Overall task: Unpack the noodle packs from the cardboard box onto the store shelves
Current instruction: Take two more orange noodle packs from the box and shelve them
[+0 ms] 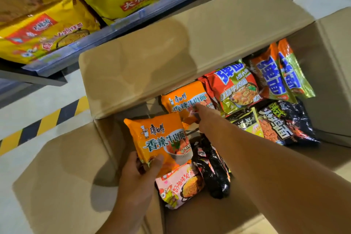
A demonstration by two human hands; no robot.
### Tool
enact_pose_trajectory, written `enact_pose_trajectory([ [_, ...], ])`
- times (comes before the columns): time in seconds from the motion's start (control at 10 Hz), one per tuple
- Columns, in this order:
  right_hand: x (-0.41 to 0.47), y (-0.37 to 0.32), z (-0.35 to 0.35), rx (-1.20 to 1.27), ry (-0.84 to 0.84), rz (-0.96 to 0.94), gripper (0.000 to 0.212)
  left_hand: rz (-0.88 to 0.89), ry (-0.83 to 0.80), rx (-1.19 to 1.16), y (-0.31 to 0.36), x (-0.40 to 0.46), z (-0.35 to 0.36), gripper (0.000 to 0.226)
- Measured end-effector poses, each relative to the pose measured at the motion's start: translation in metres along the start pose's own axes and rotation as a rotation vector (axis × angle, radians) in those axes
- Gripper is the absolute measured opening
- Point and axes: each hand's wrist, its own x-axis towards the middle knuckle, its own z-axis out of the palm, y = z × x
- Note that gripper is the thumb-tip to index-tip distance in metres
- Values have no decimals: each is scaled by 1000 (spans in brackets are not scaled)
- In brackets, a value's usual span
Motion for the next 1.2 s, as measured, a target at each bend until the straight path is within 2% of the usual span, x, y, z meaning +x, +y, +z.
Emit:
enact_pose_trajectory([
  [0.1,7,3,2,4,90,92,44,26,-18,60,-1,1,-8,24],
  [0.2,0,2,1,51,43,49,52,34,-40,68,10,-6,-15,23],
  [0.3,-39,-7,2,100,58,25,71,86,-96,112,15,-11,-24,23],
  [0.4,-78,-14,-4,66,13,-11,78,131,-103,173,33,-25,-29,25],
  [0.5,-120,-22,-20,15,-85,-58,79,219,-136,190,51,-41,-39,30],
  [0.6,-161,-33,-46,3,-52,-129,35,271,-155,268,72,-62,-48,29],
  [0.8,-252,-52,-93,-48,101,-242,47,346,-108,321,125,-132,-67,33],
  [1.0,-393,-86,-130,-35,38,-254,55,425,-112,246,207,-237,-107,22],
  [1.1,-476,-103,-137,-50,-15,-326,51,486,-100,199,251,-293,-137,42],
  [1.2,-564,-120,-137,-96,-26,-399,59,535,-95,212,296,-350,-176,58],
])
